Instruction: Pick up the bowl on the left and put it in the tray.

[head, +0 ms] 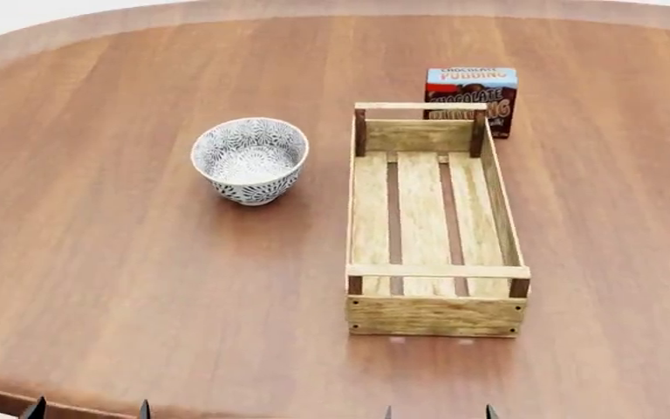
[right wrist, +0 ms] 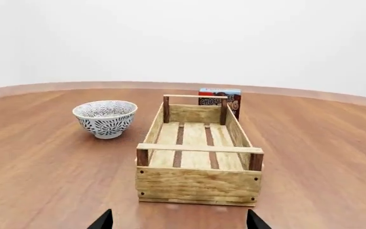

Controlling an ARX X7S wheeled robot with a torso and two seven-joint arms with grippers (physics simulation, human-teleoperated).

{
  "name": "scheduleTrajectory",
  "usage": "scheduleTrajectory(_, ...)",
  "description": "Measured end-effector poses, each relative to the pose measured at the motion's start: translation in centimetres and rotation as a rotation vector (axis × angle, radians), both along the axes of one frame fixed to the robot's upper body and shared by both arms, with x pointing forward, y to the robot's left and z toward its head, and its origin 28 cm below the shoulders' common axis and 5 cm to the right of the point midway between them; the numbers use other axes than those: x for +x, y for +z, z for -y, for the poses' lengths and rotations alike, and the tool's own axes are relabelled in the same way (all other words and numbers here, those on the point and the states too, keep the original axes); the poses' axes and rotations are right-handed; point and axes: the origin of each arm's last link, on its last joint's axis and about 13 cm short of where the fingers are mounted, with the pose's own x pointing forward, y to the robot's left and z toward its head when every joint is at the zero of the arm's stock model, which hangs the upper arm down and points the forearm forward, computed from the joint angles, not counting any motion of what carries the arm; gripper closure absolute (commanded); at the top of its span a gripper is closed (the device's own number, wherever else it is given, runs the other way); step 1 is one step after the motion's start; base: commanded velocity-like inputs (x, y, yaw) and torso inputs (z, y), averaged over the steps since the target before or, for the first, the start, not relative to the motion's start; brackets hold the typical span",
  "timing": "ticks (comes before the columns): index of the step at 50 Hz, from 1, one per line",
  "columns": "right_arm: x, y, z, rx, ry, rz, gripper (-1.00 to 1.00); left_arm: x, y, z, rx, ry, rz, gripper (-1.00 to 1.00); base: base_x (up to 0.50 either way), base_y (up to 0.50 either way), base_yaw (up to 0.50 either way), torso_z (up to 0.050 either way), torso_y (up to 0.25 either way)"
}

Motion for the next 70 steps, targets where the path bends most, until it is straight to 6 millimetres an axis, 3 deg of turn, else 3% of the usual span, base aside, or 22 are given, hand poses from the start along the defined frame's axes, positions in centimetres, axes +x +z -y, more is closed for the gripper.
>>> scheduleTrajectory(18,0.16,0.15,0.11,0.001,-0.014,0.002,-1.0,0.12,0.16,0.01,0.004,-0.002,0.002,-1.0,0.0,0.5,0.0,0.0,0.0)
scheduleTrajectory(27,0.16,0.47,0.06,-0.019,-0.024,0.026,-1.0,0.19,0.37,-0.05,0.011,-0.002,0.01,-1.0,0.02,0.0,0.0,0.0,0.0)
scheduleTrajectory(70,0.01,0.2,0.1,-0.022,-0.034,0.021,-1.0,0.02,0.19,-0.1,0.002,0.018,0.008,-1.0,0.5,0.0,0.0,0.0,0.0)
